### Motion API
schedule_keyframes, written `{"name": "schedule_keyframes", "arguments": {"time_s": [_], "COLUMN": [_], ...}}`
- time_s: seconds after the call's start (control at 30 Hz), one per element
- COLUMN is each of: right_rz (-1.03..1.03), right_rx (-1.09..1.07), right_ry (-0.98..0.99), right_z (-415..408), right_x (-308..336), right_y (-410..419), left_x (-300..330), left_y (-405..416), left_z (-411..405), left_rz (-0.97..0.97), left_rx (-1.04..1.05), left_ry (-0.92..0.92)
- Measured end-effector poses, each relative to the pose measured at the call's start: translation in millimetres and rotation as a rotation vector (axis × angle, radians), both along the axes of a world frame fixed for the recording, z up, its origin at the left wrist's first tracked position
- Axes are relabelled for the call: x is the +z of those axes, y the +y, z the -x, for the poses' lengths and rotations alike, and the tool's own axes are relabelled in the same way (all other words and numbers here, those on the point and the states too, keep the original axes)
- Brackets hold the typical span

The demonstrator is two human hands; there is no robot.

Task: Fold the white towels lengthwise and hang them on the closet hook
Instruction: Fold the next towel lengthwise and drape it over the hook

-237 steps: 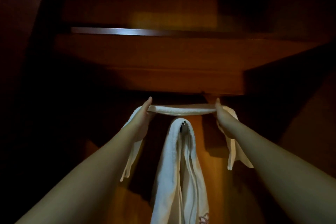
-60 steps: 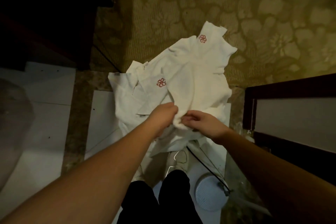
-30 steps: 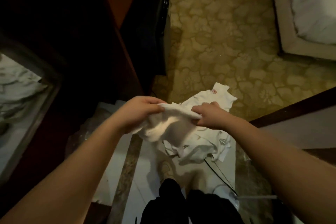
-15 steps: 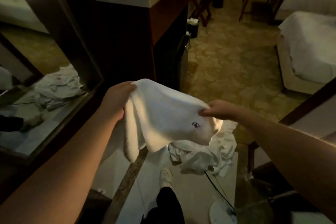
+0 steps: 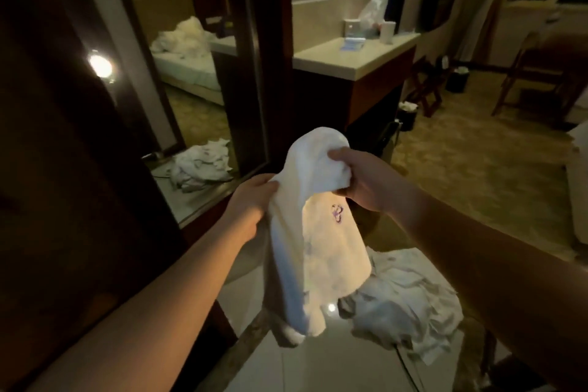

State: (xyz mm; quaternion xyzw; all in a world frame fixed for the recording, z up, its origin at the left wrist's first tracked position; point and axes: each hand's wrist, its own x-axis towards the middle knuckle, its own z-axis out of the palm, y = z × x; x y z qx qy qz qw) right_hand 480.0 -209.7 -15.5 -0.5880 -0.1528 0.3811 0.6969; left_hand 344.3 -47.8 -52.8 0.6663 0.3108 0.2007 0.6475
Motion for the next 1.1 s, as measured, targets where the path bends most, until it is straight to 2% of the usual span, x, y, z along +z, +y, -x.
{"name": "schedule_keyframes", "arguments": {"time_s": [0.2, 0.3, 0.4, 0.47, 0.53, 0.7, 0.87, 0.93, 1.0, 1.1], "right_rz": [-0.108, -0.153, -0.142, -0.146, -0.166, -0.232, -0.213, -0.193, -0.154, -0.079], "right_rx": [0.001, -0.006, 0.005, 0.018, 0.017, -0.046, -0.092, -0.070, -0.034, 0.037], "right_ry": [0.015, 0.000, -0.014, -0.007, 0.006, 0.040, 0.044, 0.028, 0.000, 0.036], "right_z": [135.0, 204.1, 276.2, 321.1, 358.5, 421.3, 454.7, 462.4, 465.1, 461.6], "right_x": [38.3, 48.5, 50.6, 53.8, 62.7, 95.6, 115.4, 118.2, 119.1, 118.3], "right_y": [38.8, 54.6, 72.5, 84.2, 94.7, 113.1, 127.9, 131.5, 136.3, 147.2], "left_x": [13.6, 21.5, 18.8, 11.7, 7.7, -1.0, -1.8, 1.7, 12.6, 42.6], "left_y": [-2.5, -12.1, -21.3, -20.1, -11.3, 26.8, 66.3, 77.5, 82.3, 80.4], "left_z": [118.4, 205.0, 288.1, 329.7, 371.8, 479.6, 578.1, 611.1, 641.9, 679.9], "left_rz": [-0.086, -0.084, -0.132, -0.221, -0.214, -0.207, -0.422, -0.484, -0.500, -0.384], "left_rx": [-0.045, -0.143, -0.169, -0.070, 0.020, 0.092, 0.322, 0.436, 0.553, 0.688], "left_ry": [-0.086, -0.153, -0.076, 0.025, 0.113, 0.254, 0.440, 0.461, 0.383, 0.023]}}
